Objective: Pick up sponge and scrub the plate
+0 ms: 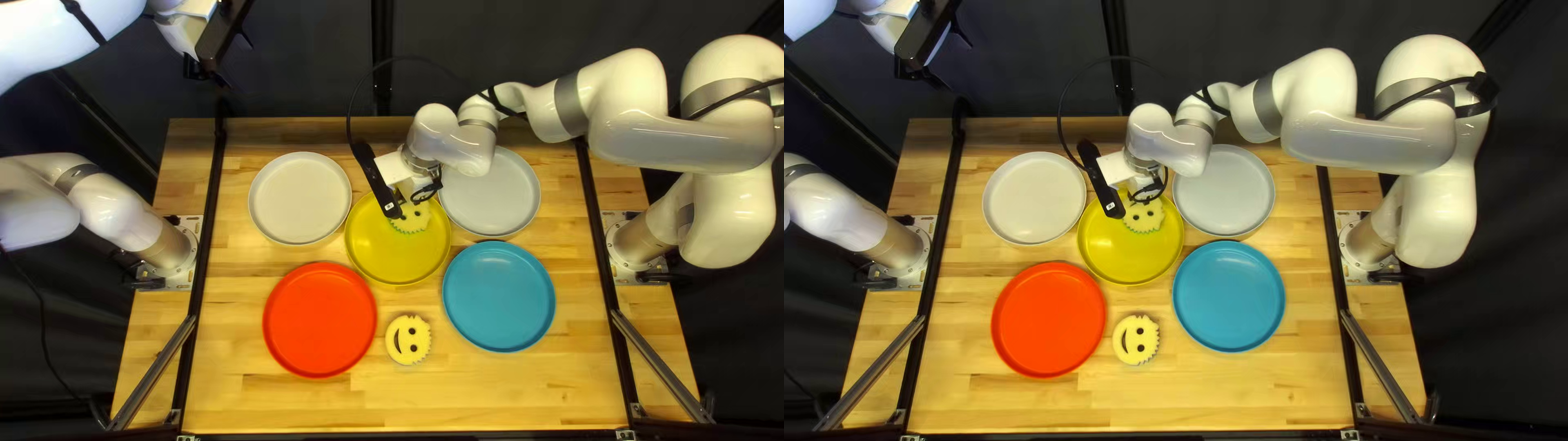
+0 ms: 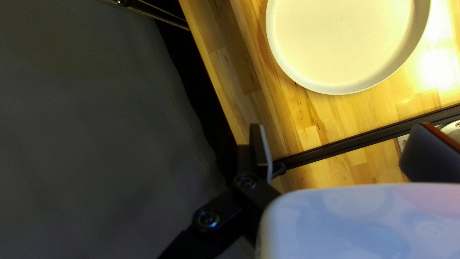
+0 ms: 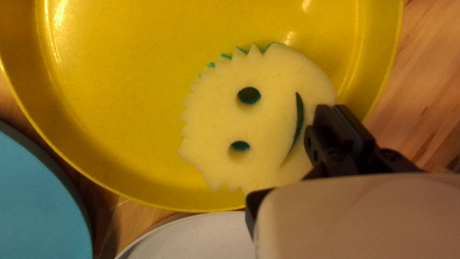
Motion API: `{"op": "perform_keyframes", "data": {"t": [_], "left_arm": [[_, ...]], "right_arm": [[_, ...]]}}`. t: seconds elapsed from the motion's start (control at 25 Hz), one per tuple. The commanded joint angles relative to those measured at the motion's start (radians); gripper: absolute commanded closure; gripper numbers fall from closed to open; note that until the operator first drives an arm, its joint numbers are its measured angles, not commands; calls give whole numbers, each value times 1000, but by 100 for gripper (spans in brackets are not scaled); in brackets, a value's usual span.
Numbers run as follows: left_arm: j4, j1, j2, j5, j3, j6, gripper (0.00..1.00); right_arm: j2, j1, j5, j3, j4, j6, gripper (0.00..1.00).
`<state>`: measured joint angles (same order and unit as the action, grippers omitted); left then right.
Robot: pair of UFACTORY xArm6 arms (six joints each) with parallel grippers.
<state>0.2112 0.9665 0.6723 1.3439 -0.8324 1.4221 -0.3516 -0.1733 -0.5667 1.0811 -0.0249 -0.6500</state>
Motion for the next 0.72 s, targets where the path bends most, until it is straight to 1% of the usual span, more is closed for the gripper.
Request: {"op": "perform_keyframes", "data": {"t": [0.04,0.08,0.16,0.24,0.32,0.44,0.6,0.72], "left_arm": [[0,0,0,0,0,0,0],[0,0,0,0,0,0,0],[0,0,0,0,0,0,0],[0,0,0,0,0,0,0],[0,0,0,0,0,0,0],[0,0,0,0,0,0,0],[0,0,0,0,0,0,0],[0,0,0,0,0,0,0]], "right_arm": [[20,54,-5,-17,9,60,100],[31,74,-24,-17,1,82,100],[45,83,-52,-11,-14,91,100],[53,75,-77,-2,-27,86,100],[50,49,-99,17,-43,61,100],[39,-19,-123,44,-76,-2,100],[6,-151,-177,123,-108,-95,100],[-5,-206,-203,167,-113,-114,100]]}}
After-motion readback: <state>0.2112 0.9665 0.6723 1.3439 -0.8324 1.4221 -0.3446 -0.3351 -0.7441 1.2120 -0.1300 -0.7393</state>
